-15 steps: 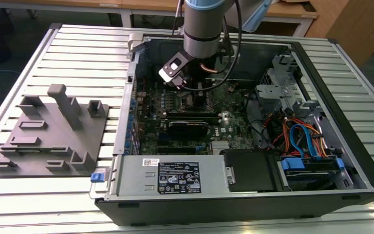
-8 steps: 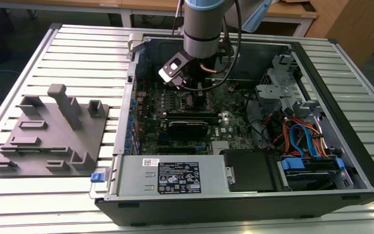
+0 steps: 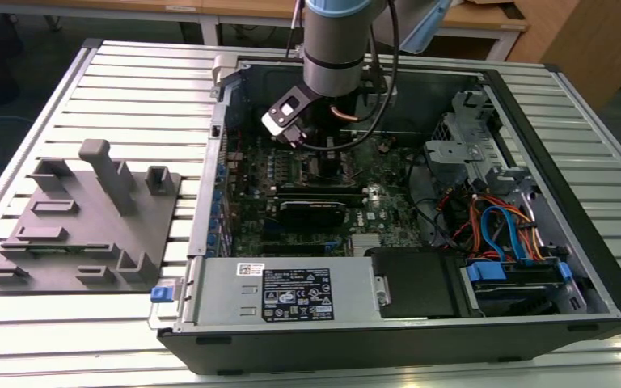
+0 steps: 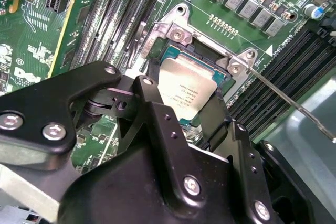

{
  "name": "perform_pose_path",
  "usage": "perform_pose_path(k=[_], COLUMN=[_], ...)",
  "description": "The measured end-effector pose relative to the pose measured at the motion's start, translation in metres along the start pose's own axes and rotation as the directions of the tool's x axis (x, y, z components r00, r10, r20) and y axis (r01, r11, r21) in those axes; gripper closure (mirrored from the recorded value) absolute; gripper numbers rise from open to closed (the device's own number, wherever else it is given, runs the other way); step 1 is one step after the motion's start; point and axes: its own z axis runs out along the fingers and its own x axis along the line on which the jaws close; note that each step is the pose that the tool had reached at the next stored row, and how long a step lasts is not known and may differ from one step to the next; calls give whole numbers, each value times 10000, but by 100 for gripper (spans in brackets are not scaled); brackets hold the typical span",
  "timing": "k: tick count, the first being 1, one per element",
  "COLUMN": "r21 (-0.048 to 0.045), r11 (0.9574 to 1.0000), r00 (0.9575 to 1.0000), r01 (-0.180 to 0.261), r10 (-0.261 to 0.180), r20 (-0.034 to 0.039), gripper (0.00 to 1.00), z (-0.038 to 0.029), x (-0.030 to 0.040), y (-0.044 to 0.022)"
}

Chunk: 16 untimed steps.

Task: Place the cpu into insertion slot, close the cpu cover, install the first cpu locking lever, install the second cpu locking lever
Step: 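Place the cpu into insertion slot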

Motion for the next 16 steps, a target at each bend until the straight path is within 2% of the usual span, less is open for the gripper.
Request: perform_pose_path(k=[16], r21=[2], r11=[10000], r00=[10000], r01=[55], r10=[-55], r20=[1], gripper=[46], z=[21], x=[8], y=[5])
